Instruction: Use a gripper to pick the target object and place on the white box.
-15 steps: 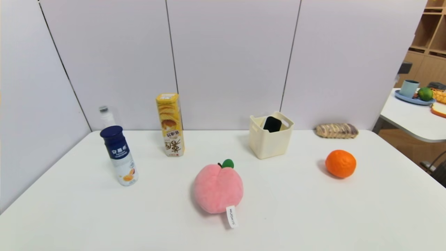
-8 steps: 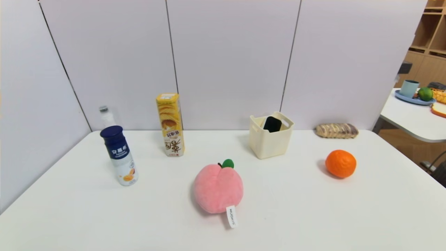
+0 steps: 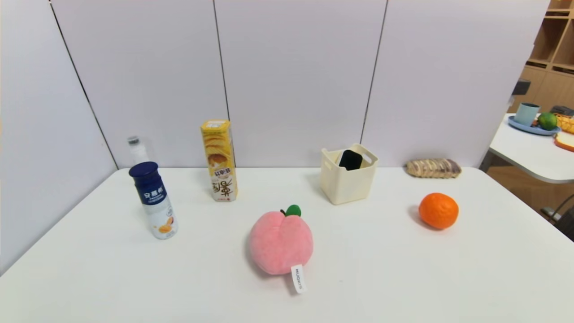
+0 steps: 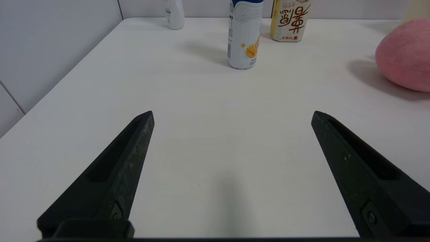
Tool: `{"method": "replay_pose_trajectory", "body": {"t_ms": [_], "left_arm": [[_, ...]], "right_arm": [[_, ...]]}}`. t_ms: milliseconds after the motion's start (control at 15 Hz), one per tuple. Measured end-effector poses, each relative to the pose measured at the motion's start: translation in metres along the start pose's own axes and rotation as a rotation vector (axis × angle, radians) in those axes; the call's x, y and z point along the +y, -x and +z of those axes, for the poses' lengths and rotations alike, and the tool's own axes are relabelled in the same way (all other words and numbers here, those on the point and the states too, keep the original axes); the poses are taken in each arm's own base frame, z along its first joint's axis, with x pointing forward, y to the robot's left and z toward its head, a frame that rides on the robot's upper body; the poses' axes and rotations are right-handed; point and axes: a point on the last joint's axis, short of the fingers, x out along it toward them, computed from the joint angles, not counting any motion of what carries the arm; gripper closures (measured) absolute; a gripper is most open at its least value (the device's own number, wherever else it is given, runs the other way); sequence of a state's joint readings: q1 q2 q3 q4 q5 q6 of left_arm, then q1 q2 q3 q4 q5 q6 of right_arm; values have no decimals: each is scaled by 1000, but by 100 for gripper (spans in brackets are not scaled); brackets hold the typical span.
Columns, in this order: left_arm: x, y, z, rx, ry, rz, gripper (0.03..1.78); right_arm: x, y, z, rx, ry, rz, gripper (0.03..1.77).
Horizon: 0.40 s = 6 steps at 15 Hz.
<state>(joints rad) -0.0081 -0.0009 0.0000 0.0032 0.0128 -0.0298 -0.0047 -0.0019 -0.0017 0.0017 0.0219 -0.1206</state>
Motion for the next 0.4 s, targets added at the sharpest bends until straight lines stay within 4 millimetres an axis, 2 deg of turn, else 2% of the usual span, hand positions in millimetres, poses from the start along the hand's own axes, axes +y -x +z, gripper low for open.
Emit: {"method": "replay_pose_trajectory", "body": {"t_ms": [400], "left_arm": [[0, 0, 0, 0, 0, 0, 12]], "right_arm": [[0, 0, 0, 0, -28, -2, 11]]}}
